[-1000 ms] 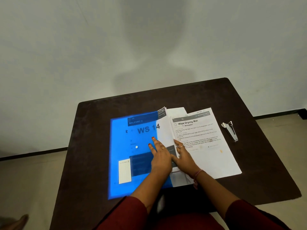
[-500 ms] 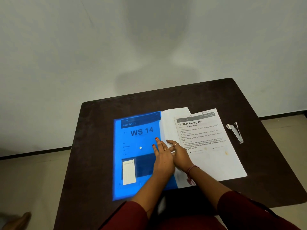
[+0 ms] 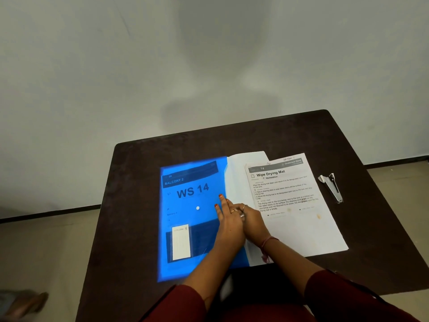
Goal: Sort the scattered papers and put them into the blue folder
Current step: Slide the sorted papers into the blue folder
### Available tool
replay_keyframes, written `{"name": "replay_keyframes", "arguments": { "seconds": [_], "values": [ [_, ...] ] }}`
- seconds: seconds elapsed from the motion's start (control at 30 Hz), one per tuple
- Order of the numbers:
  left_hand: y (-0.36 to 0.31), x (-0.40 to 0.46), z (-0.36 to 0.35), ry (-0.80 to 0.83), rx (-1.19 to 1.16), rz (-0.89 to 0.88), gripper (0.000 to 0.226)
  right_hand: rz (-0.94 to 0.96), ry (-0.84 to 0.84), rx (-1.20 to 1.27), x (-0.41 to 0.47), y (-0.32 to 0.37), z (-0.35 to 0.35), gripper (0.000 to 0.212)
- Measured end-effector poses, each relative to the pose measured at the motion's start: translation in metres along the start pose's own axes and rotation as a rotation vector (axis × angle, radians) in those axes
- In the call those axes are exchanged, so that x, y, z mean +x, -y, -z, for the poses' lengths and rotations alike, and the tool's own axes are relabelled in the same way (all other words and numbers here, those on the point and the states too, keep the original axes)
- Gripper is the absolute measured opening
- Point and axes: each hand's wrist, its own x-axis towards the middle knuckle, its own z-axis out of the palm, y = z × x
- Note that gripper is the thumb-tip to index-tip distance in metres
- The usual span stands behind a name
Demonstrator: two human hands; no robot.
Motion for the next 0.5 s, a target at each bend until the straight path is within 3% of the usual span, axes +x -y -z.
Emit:
{"name": "replay_keyframes", "arguments": {
  "seconds": [0.3, 0.5],
  "values": [
    [0.0, 0.003, -0.001, 0.002, -0.096, 0.018, 0.093, -0.088, -0.118, 0.082, -0.001, -0.008, -0.003, 0.028],
    [-0.002, 0.002, 0.003, 0.007, -0.146, 0.026, 0.094, -0.068, -0.083, 0.086, -0.003, -0.008, -0.001, 0.025]
  ]
}}
